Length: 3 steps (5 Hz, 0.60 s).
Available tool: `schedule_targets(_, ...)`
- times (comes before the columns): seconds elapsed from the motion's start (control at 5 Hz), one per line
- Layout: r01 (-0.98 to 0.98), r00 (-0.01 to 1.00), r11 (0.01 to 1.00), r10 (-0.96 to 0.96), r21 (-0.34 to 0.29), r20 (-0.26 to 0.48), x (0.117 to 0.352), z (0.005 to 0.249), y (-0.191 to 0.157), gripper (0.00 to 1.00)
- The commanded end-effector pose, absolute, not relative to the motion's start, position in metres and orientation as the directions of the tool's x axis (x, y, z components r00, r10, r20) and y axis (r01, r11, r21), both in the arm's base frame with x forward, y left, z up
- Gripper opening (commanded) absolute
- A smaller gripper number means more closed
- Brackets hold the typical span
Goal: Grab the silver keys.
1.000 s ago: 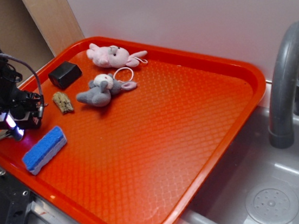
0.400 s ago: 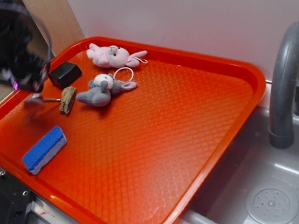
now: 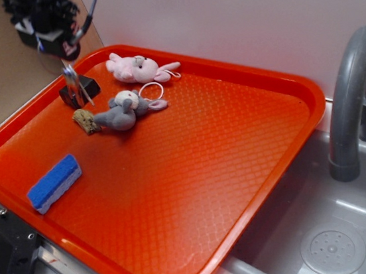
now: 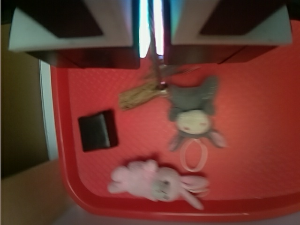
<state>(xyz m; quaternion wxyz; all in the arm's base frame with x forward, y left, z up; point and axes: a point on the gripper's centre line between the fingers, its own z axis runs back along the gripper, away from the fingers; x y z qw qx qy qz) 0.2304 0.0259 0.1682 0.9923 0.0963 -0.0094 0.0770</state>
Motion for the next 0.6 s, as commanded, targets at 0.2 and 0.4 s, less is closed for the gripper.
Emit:
schedule_targets(0.2,-0.013,0.980,0.991,-0.014,0.135,0.196,0.232,0.258,0.001,0.00)
schedule_targets(0.4,0.006,0.981,0.993,-0.029,0.121,0.191,0.228,0.277,0.007,0.00)
